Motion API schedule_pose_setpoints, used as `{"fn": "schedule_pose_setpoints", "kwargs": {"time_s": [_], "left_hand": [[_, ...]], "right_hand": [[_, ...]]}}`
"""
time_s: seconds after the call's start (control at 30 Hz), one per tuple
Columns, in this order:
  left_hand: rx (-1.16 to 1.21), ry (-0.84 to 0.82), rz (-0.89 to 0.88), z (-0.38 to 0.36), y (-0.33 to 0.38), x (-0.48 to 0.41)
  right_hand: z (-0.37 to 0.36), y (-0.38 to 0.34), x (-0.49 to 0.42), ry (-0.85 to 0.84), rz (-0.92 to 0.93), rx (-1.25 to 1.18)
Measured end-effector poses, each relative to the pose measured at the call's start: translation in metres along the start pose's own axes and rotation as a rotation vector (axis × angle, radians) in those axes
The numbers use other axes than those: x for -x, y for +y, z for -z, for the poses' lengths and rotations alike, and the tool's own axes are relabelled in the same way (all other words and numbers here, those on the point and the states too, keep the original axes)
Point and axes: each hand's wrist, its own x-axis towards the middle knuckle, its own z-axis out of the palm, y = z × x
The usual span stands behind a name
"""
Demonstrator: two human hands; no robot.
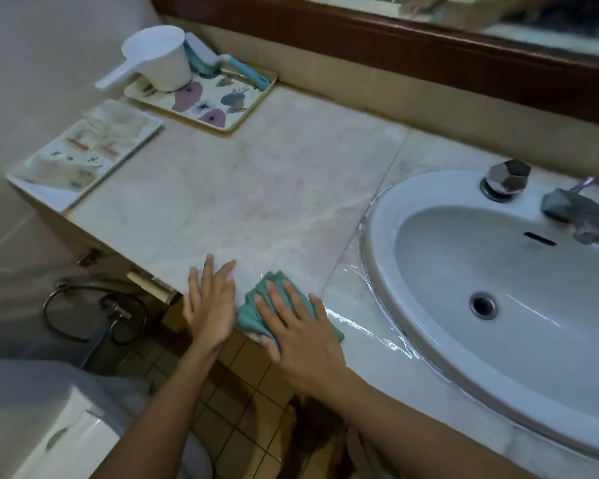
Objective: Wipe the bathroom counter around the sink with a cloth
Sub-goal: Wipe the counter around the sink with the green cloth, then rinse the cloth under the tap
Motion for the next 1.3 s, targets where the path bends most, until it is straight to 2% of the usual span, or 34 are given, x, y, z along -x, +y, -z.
{"fn": "schedule_pose_setpoints", "kwargs": {"time_s": [0.1, 0.2, 0.27, 0.33, 0.43, 0.53, 0.6, 0.67, 0.8, 0.9, 0.97, 1.03, 1.13, 1.3], "left_hand": [[0.026, -0.01, 0.016, 0.003, 0.006, 0.004], [-0.011, 0.029, 0.014, 0.002, 0.009, 0.009], [0.067, 0.074, 0.022, -0.001, 0.016, 0.018], [0.16, 0.11, -0.014, -0.007, 0.028, 0.032], [0.315, 0.062, -0.308, -0.019, 0.049, 0.052], [0.429, -0.141, -0.693, -0.027, 0.069, 0.064], [0.358, -0.269, -1.014, -0.027, 0.082, 0.069], [0.253, -0.332, -1.328, -0.029, 0.093, 0.068], [0.107, -0.348, -1.743, -0.023, 0.138, 0.061], [0.069, -0.332, -1.946, -0.019, 0.183, 0.06], [0.085, -0.259, -2.06, -0.019, 0.216, 0.063], [0.118, -0.172, -2.132, -0.022, 0.251, 0.068], [0.149, -0.053, -2.157, -0.029, 0.301, 0.075], [0.148, 0.114, -2.194, -0.03, 0.371, 0.088]], "right_hand": [[-0.003, 0.011, 0.04, -0.057, 0.126, 0.059], [0.003, 0.027, 0.073, -0.079, 0.137, 0.004], [0.013, 0.034, 0.088, -0.034, 0.045, -0.258], [0.034, 0.034, 0.097, 0.071, -0.192, -0.579], [0.074, 0.029, 0.099, 0.237, -0.654, -1.149], [0.098, 0.042, 0.111, 0.315, -0.961, -2.01], [0.113, 0.05, 0.127, 0.287, -0.996, -2.346], [0.126, 0.052, 0.141, 0.256, -0.87, -2.495], [0.15, 0.052, 0.159, 0.207, -0.551, -2.536], [0.174, 0.056, 0.169, 0.183, -0.415, -2.53], [0.193, 0.065, 0.176, 0.135, -0.366, -2.517], [0.211, 0.081, 0.182, 0.032, -0.383, -2.473], [0.24, 0.116, 0.19, -0.168, -0.375, -2.27], [0.281, 0.158, 0.192, -0.284, -0.437, -1.888]]}}
